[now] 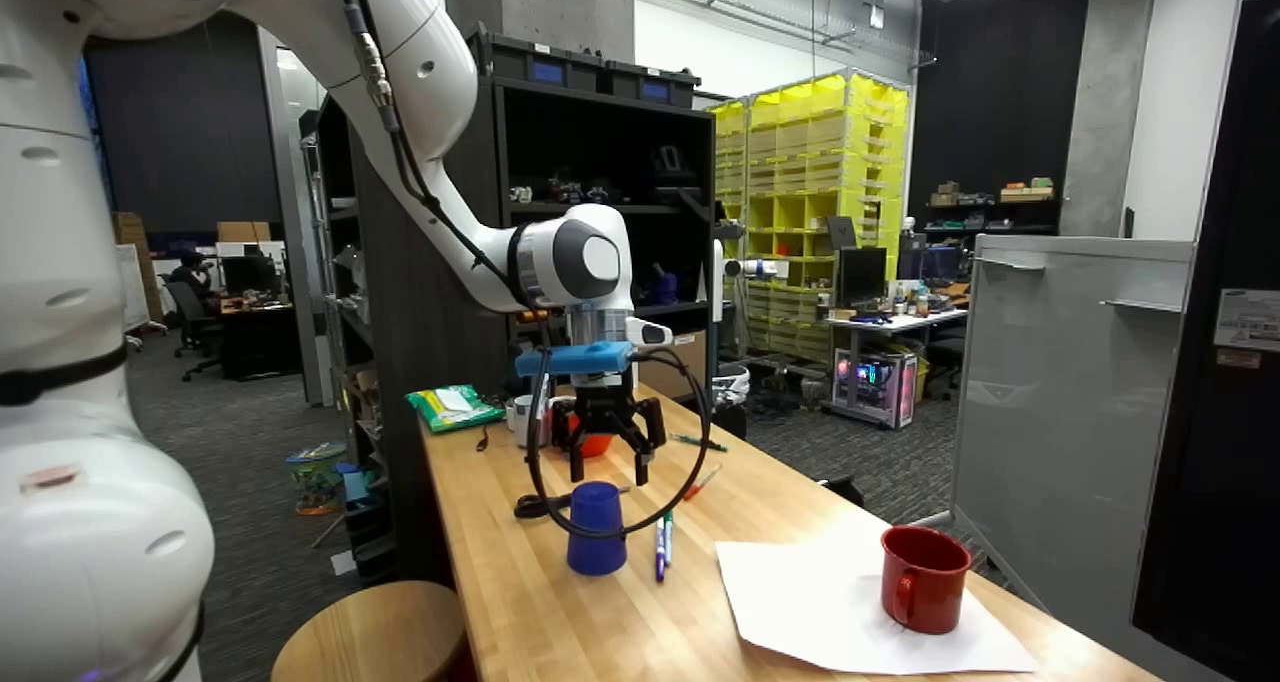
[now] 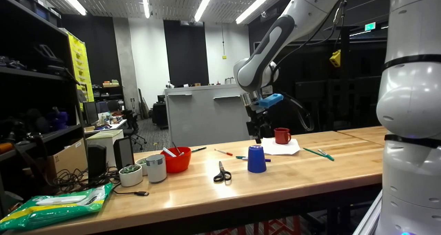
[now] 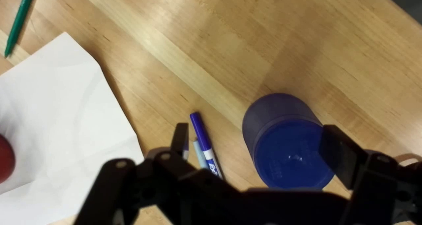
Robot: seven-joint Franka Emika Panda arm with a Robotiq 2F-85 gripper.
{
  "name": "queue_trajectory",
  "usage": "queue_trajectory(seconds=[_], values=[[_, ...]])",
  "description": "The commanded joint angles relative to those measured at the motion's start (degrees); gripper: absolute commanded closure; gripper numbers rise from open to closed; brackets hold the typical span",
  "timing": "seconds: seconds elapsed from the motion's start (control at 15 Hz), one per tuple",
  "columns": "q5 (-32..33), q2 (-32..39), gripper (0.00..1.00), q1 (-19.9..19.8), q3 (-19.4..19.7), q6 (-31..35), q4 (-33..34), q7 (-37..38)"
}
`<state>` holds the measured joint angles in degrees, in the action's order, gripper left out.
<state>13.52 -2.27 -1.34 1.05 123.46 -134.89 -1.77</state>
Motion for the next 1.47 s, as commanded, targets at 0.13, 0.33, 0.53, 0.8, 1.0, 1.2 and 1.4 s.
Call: queue_trajectory(seconds=[0.13,0.33,0.53,0.8,1.0,1.2,1.4], values=[[-3.03,1.25,0.0,0.4,-0.27,3.76,-0.21,0.86],[-4.87,2.36,0.0,0.66,-0.44,5.26,-0.1,1.53],[-6.45,4.0,0.0,0.97,-0.71,6.35,0.23,1.12],[-7.71,6.09,0.0,1.33,-1.21,6.12,0.84,1.15],[-7.66,7.34,0.0,1.53,-1.4,5.81,1.13,1.37],[-7.44,7.84,0.27,1.61,-1.5,5.86,1.08,1.56],[-6.9,8.03,0.36,1.74,-1.59,6.17,0.78,1.86]])
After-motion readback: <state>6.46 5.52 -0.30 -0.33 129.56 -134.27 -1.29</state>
